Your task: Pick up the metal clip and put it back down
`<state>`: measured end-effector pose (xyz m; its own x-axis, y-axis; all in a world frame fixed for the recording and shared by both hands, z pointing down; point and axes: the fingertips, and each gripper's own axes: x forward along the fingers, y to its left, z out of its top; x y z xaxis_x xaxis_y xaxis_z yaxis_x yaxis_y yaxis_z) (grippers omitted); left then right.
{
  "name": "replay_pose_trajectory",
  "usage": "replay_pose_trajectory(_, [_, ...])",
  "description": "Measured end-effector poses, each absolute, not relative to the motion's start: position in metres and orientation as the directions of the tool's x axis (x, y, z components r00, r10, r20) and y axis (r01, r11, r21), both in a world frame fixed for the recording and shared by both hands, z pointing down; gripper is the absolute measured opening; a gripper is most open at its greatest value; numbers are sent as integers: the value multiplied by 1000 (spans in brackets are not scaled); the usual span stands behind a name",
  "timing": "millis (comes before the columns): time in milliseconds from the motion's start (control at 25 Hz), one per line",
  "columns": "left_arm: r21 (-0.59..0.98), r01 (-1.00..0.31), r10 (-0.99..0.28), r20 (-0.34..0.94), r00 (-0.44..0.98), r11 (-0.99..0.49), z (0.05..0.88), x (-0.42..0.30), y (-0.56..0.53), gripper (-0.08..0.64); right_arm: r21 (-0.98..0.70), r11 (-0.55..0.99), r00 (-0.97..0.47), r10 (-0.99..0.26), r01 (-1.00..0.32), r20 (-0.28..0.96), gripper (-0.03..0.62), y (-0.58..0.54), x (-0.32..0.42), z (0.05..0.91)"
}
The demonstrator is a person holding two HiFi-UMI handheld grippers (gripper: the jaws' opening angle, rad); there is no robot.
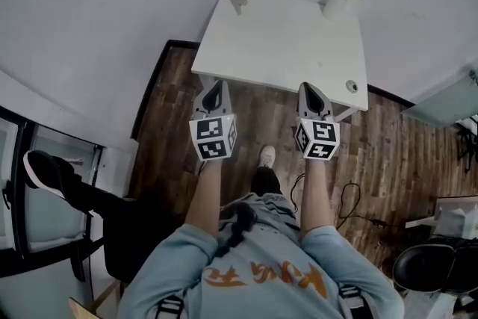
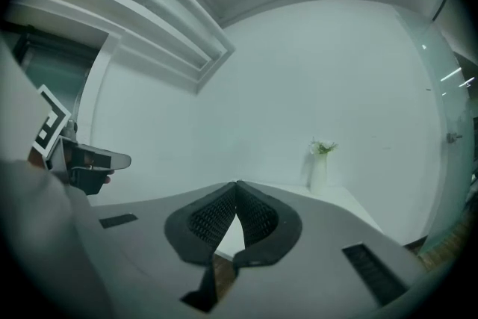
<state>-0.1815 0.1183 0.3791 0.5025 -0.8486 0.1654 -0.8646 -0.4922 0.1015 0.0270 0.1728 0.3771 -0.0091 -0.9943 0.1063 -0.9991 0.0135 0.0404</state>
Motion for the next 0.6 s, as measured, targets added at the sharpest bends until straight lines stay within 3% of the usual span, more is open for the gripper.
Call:
replay_pose_trajectory(360, [115, -820, -792, 215, 571, -560, 388, -6, 5, 20, -47, -78, 70, -987, -996, 147, 12, 60, 196, 389])
replay_pose_trajectory(600, [64, -820, -788, 242, 565, -568, 383, 52, -50, 20, -112, -79, 65, -990, -990, 126, 12, 26, 255, 390])
